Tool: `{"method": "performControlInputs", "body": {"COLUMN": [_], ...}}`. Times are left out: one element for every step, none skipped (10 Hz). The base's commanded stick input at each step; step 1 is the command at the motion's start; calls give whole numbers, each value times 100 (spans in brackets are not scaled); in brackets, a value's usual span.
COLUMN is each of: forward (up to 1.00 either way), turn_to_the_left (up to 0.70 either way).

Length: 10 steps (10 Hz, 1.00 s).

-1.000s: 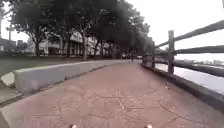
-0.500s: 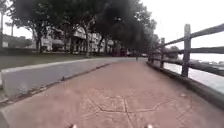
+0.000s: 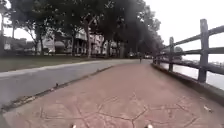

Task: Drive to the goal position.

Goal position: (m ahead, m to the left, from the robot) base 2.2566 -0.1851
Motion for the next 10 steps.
{"method": "performControlInputs", "body": {"forward": [100,100,100,100,100,100,100,100,100,100], "turn_to_the_left": [-36,-40,-40,-40,-40,-40,-40,-40,-40,-40]}}
